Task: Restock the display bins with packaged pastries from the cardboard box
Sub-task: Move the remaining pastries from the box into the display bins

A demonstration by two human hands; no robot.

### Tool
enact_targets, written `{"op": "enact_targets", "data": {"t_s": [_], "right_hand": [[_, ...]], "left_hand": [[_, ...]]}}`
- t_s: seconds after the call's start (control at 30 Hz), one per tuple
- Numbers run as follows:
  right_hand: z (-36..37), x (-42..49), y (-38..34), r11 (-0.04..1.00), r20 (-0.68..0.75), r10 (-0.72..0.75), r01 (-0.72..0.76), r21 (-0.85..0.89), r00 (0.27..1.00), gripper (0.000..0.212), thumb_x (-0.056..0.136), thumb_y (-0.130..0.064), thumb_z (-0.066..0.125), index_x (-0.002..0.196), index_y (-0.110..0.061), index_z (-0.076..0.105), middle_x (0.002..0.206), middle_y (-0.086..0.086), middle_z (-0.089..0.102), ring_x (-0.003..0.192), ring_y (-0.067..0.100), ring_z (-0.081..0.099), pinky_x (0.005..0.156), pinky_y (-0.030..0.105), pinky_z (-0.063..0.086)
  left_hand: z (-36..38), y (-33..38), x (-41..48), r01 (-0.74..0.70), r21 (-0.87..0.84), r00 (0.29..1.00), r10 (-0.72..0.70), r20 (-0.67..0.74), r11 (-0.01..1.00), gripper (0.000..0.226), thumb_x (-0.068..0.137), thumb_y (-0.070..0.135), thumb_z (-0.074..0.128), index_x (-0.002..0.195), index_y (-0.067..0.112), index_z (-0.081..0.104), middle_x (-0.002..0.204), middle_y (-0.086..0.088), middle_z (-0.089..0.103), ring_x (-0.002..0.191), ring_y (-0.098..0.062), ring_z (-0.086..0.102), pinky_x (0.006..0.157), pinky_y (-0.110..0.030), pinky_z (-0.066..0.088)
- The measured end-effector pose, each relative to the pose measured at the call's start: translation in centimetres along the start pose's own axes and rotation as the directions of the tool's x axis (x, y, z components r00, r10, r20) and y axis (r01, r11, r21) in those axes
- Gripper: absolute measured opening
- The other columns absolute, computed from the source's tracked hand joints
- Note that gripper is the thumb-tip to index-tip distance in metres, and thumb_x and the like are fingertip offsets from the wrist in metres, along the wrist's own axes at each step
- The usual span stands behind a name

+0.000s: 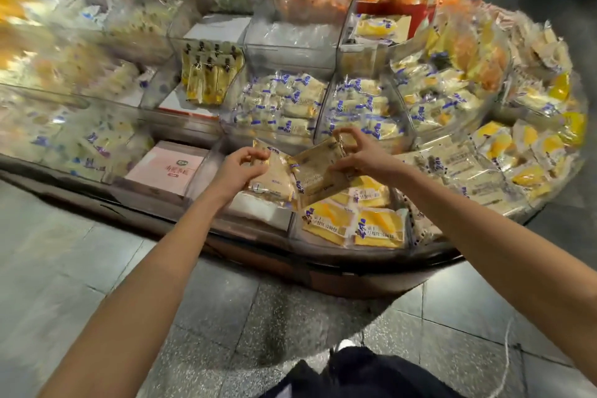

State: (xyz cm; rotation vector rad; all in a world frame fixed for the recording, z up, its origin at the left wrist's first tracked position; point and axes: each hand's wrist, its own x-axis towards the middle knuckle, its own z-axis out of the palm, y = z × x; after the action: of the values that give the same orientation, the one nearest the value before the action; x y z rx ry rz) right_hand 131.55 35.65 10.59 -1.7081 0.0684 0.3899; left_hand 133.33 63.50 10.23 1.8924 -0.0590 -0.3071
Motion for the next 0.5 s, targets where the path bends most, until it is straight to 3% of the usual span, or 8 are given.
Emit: {"op": "enact_targets", "data": {"t_s": [0.1, 0.23, 0.37, 0.43, 0.5], "right_hand": [[0.3, 2.5, 0.1, 1.0, -0.017, -0.004, 0.004, 0.018, 1.0, 0.064, 0.082, 0.008, 0.067, 0.133, -0.021, 0.042, 0.112, 0.012, 0.062, 0.098, 0.031, 0.064, 0.086, 0.05, 0.057], [0.3, 4.5, 0.0, 1.0, -0.012, -0.028, 0.028, 0.002, 1.0, 0.071, 0.084, 0.008, 0.065, 0.139, -0.028, 0.04, 0.104, 0.01, 0.059, 0.081, 0.02, 0.064, 0.074, 0.035, 0.059], [1.5, 7.2, -0.5, 1.0, -0.059, 0.001, 0.0, 0.022, 0.998, 0.058, 0.085, 0.008, 0.062, 0.133, -0.02, 0.043, 0.103, 0.012, 0.06, 0.087, 0.024, 0.064, 0.065, 0.028, 0.059], [2.5, 8.8, -0.3, 1.0, -0.095, 0.018, -0.015, 0.026, 0.995, 0.051, 0.086, 0.007, 0.063, 0.126, -0.018, 0.043, 0.109, 0.017, 0.061, 0.094, 0.029, 0.065, 0.066, 0.031, 0.06], [3.8, 10.7, -0.1, 0.999, -0.141, 0.039, -0.037, 0.016, 0.989, 0.049, 0.085, 0.005, 0.065, 0.123, -0.017, 0.044, 0.114, 0.021, 0.06, 0.099, 0.033, 0.064, 0.074, 0.039, 0.06]], "left_hand": [[-0.9, -0.7, 1.7, 0.011, 0.082, 0.999, -0.007, -0.054, 0.997, 0.025, 0.088, 0.002, 0.067, 0.106, 0.018, 0.062, 0.098, 0.001, 0.059, 0.077, -0.01, 0.055, 0.056, -0.013, 0.047], [-2.4, -1.4, 3.2, 0.029, -0.001, 0.999, -0.029, -0.017, 1.0, 0.055, 0.085, -0.007, 0.063, 0.122, 0.034, 0.052, 0.112, -0.005, 0.053, 0.085, -0.017, 0.06, 0.058, -0.021, 0.053], [-4.7, -3.2, 4.9, 0.077, -0.05, 0.997, -0.078, -0.003, 0.996, 0.059, 0.086, -0.009, 0.061, 0.124, 0.035, 0.049, 0.117, -0.007, 0.052, 0.09, -0.021, 0.062, 0.061, -0.027, 0.057], [-6.1, -4.4, 5.9, 0.093, -0.043, 0.996, -0.093, -0.001, 0.995, 0.055, 0.085, -0.008, 0.062, 0.122, 0.032, 0.05, 0.118, -0.008, 0.054, 0.094, -0.023, 0.063, 0.068, -0.035, 0.059], [-7.6, -5.4, 7.0, 0.105, -0.074, 0.994, -0.103, 0.022, 0.992, 0.053, 0.086, -0.009, 0.06, 0.12, 0.031, 0.051, 0.116, -0.008, 0.055, 0.093, -0.021, 0.063, 0.067, -0.033, 0.059]]}}
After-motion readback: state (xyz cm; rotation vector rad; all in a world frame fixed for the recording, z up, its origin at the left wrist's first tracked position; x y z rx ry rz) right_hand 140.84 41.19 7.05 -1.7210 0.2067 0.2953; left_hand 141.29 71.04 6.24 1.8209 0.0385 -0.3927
